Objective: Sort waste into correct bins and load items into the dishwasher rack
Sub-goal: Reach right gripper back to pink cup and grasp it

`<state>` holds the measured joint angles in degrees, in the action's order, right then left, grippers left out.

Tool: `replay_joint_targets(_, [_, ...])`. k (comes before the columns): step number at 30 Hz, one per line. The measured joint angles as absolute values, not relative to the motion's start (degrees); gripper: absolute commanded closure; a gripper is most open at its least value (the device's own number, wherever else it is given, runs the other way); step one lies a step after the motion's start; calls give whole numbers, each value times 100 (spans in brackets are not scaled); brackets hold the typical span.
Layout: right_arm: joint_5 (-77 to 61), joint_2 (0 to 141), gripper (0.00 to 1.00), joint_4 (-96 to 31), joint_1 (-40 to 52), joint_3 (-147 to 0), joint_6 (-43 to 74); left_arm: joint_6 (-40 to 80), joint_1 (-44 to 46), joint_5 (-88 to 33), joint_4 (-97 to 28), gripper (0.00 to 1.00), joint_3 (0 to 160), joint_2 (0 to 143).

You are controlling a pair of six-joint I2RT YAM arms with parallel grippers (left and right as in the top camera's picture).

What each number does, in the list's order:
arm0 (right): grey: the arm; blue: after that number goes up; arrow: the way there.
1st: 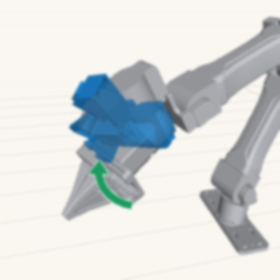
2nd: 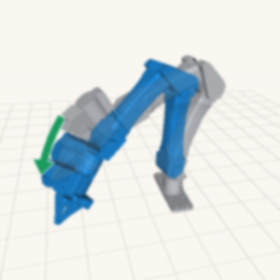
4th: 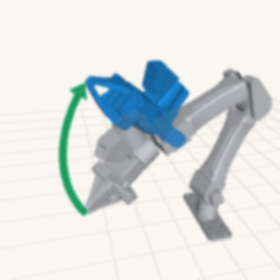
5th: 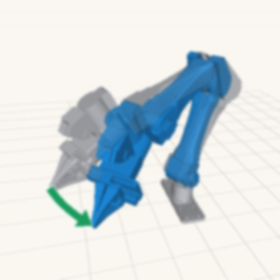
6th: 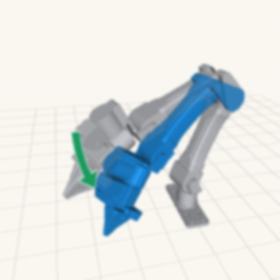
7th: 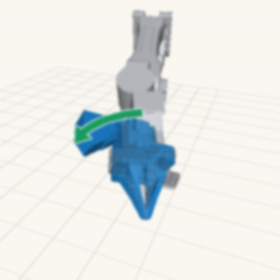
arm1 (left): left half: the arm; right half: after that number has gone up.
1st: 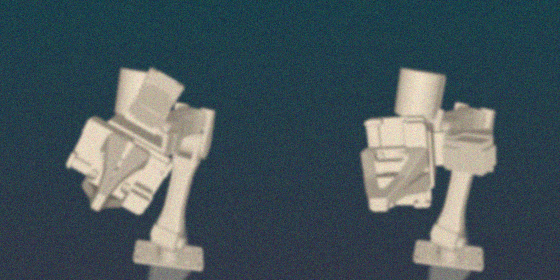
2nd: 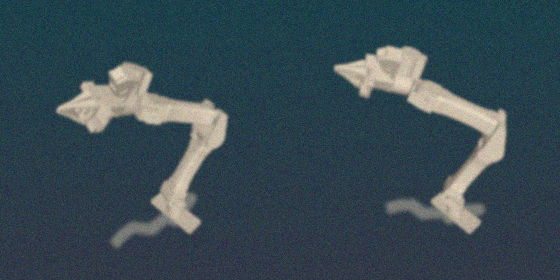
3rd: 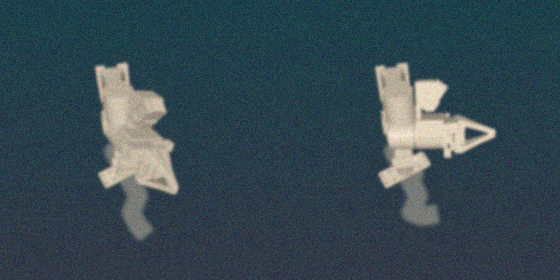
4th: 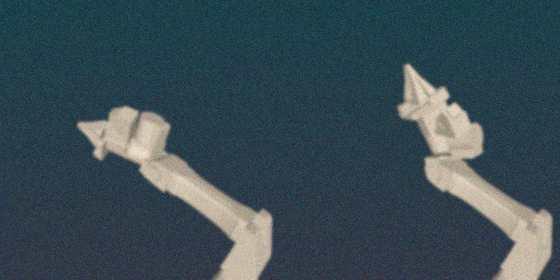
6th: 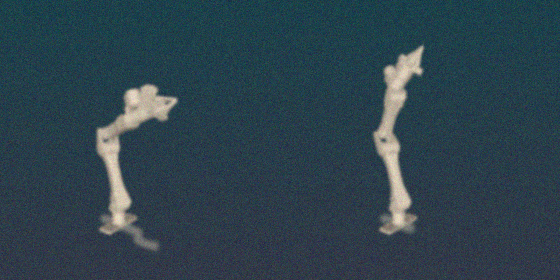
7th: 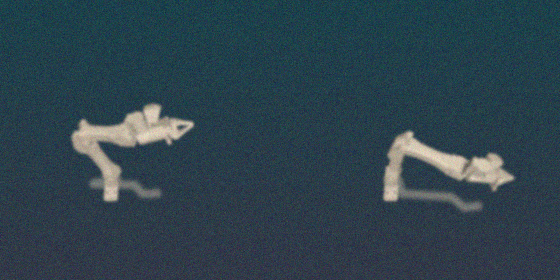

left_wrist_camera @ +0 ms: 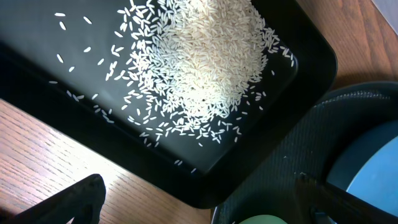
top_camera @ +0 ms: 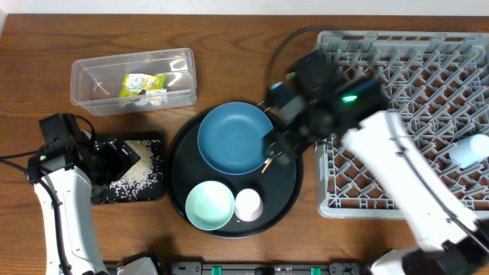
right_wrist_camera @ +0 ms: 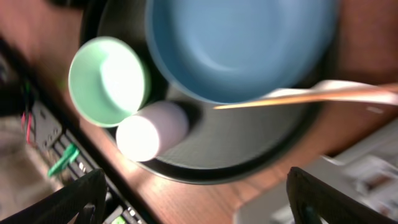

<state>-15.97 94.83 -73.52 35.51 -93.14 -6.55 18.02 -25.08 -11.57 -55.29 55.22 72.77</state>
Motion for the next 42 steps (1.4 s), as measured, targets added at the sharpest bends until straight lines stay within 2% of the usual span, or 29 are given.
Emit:
replay_joint_targets(3, [-1507, 9944, 14, -7349, 4176, -9312, -602, 1802, -2508, -1157, -5529, 2, 5522, 7275])
replay_joint_targets(13, [-1278, 10816, 13, -7282, 5137, -9282, -99, 1802, -2508, -1162, -5531, 2, 5522, 7275])
replay_joint_targets(29, [-1122, 11026, 13, -6692, 5179, -8357, 353, 1800, -2508, -1157, -5527, 2, 5522, 7277])
replay_joint_targets(36, [-1087, 11026, 16, -6322, 5336, -8108, 464, 1800, -2508, -1160, -5529, 2, 5522, 7277])
replay_joint_targets(42, [-1074, 11026, 23, -6311, 5343, -7915, 532, 1800, -2508, -1157, -5529, 2, 5522, 7277])
